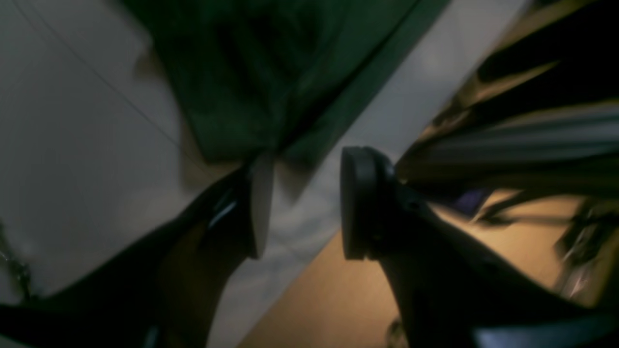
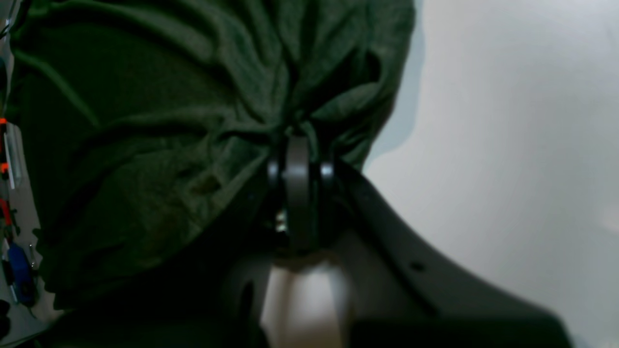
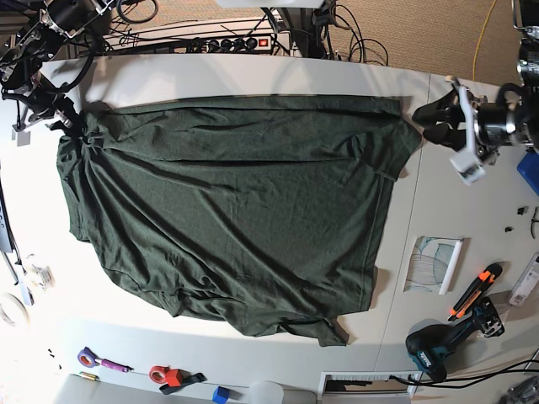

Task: Layout the t-shirt on the table in an organized manner, then fold the t-shirt properly
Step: 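Regrasp the shirt's collar-side corners with both grippers, then pull the collar-side corners apart and drag them to straighten the shirt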

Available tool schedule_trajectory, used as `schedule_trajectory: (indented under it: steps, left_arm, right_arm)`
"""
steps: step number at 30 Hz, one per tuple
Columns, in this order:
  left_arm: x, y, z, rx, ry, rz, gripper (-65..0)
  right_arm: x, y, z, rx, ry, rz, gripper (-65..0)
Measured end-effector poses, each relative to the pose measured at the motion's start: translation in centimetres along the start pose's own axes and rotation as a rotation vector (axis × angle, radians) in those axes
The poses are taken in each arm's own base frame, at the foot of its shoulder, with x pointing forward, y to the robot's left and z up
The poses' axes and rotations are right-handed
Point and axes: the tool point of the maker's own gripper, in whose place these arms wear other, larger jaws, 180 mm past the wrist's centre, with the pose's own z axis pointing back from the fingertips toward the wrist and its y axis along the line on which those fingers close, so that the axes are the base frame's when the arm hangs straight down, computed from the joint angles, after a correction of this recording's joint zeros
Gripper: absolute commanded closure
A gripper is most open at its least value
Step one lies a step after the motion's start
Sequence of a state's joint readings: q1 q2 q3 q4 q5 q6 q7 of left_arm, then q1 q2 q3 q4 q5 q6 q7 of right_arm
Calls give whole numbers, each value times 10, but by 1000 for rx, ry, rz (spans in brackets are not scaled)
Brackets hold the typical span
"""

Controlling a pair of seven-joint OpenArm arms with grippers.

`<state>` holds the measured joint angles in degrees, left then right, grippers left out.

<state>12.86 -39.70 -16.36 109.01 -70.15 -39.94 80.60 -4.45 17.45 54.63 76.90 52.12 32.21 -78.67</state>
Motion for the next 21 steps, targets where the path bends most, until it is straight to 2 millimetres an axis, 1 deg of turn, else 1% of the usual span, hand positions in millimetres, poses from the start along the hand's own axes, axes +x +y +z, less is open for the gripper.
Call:
schedule_trajectory:
  steps: [3, 6, 9, 11, 14, 18, 20, 21]
  left_arm:
    - [-16, -5, -16, 41, 134, -96, -245]
    - [-18, -6, -31, 105, 184, -231, -244]
    - [-26, 6, -37, 234, 261, -421, -245]
    - [-25, 13, -38, 304, 291, -526, -245]
    - [-1, 32, -34, 470, 225, -607, -245]
    - [42, 65, -11, 722, 136, -736, -245]
    - [57, 75, -2, 783, 127, -793, -245]
    - [61, 81, 1, 802, 126, -788, -245]
  right_arm:
    - [0, 0, 0, 1, 0, 1, 0]
    - [0, 0, 0, 0, 0, 0, 0]
    - [0, 0, 0, 2, -1, 3, 0]
    - [0, 1, 0, 3, 0, 11, 0]
    - [0, 2, 0, 9, -1, 33, 0]
    - [0, 2, 0, 9, -1, 33, 0]
    - [0, 2, 0, 9, -1, 33, 0]
    - [0, 2, 0, 8, -1, 33, 0]
